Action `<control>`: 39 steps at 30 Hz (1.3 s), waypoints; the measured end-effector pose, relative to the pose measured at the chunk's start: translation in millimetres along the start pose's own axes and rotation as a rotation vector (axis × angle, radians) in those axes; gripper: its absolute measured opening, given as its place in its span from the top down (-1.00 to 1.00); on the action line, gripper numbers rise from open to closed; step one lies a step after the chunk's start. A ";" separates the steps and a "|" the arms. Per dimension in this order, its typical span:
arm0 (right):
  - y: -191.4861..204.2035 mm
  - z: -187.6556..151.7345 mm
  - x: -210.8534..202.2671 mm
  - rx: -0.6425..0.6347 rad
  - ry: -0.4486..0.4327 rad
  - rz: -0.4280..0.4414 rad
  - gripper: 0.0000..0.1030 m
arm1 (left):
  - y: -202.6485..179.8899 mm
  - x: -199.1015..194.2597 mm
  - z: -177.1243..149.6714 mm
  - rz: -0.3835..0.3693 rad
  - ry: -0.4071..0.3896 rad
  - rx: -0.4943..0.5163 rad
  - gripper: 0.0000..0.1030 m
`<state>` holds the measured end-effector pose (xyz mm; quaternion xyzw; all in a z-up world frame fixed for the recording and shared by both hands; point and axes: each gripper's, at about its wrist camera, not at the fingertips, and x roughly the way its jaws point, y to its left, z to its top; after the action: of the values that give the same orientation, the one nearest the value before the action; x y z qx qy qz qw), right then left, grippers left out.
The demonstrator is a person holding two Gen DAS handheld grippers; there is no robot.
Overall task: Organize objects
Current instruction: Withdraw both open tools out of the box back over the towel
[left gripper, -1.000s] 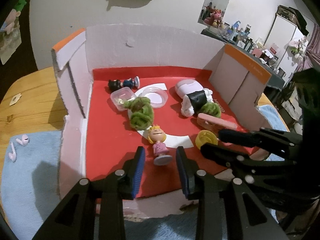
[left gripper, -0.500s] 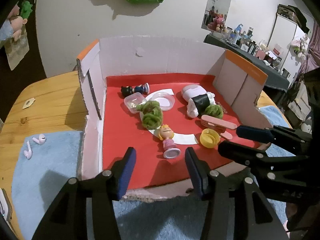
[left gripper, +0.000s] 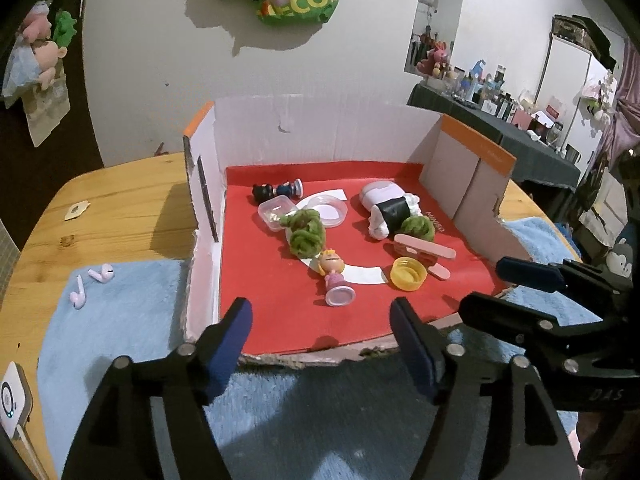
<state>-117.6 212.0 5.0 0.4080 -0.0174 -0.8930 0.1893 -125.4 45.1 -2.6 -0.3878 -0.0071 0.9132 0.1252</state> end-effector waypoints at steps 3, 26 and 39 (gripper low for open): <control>0.4 -3.1 -5.9 0.005 -0.011 -0.001 -0.43 | -0.7 -4.9 -2.4 0.003 -0.009 -0.001 -0.71; 2.4 -35.0 -36.7 0.035 -0.045 -0.034 -0.60 | -2.2 -34.1 -36.5 0.044 -0.046 0.004 -1.00; -2.0 -61.3 -33.9 0.055 -0.045 -0.062 -0.66 | 5.2 -27.1 -60.2 0.096 -0.019 -0.035 -1.00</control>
<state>-53.0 233.3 -11.8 0.3933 -0.0334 -0.9065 0.1501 -65.8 28.7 -26.0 -0.3810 -0.0058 0.9216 0.0744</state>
